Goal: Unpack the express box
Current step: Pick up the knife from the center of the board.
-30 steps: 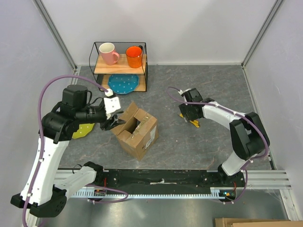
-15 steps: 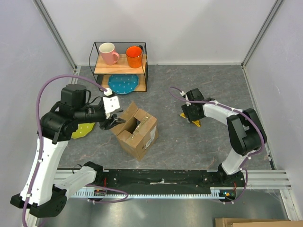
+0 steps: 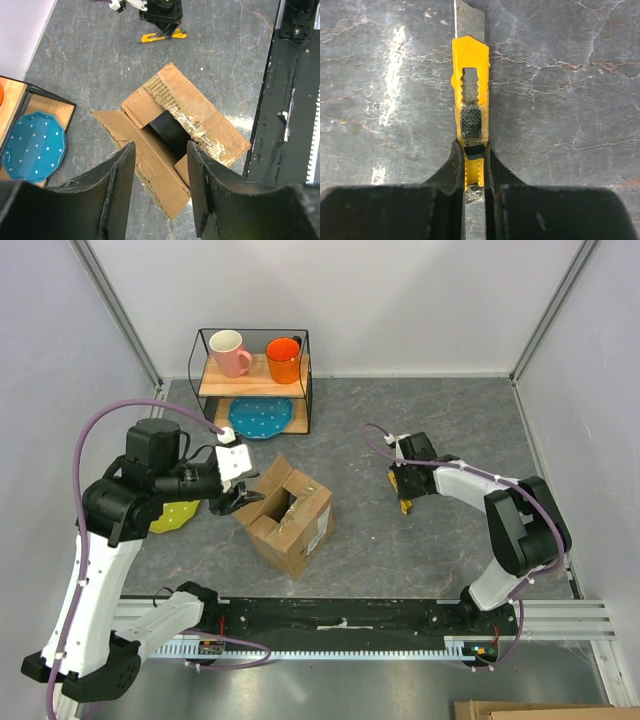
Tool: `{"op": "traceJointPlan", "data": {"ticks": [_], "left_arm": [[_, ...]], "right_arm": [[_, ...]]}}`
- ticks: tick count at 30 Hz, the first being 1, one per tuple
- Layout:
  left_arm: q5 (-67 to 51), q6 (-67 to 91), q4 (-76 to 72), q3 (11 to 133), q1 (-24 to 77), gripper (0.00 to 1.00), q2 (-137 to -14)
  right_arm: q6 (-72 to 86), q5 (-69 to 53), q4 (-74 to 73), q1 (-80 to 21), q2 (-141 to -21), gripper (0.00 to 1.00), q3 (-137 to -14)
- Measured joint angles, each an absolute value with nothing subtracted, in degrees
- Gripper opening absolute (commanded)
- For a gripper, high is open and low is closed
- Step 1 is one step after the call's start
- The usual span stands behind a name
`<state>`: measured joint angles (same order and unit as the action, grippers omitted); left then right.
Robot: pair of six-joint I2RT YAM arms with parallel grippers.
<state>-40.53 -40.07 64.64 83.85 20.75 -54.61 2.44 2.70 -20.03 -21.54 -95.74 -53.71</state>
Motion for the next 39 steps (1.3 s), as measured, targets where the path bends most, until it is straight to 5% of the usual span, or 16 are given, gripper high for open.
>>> {"op": "traceJointPlan", "data": {"ticks": [9, 22, 27, 39], "left_arm": [[-41.28, -40.01, 64.71, 84.29, 20.75, 0.61, -55.00], [-48.03, -33.58, 62.61, 85.78, 20.75, 0.74, -60.99], [-51.88, -29.80, 56.99, 83.18, 20.75, 0.82, -58.65], [-55.96, -11.75, 41.19, 72.16, 20.75, 0.84, -60.27]], "right_arm": [[4.27, -1.80, -22.55, -25.30, -85.86, 0.04, -50.30], [-0.45, 4.40, -23.62, -46.33, -60.66, 0.03, -60.88], [-3.62, 9.63, -25.85, -56.27, -59.86, 0.03, -65.58], [-7.97, 20.40, -29.39, -69.69, -67.26, 0.03, -71.79]]}}
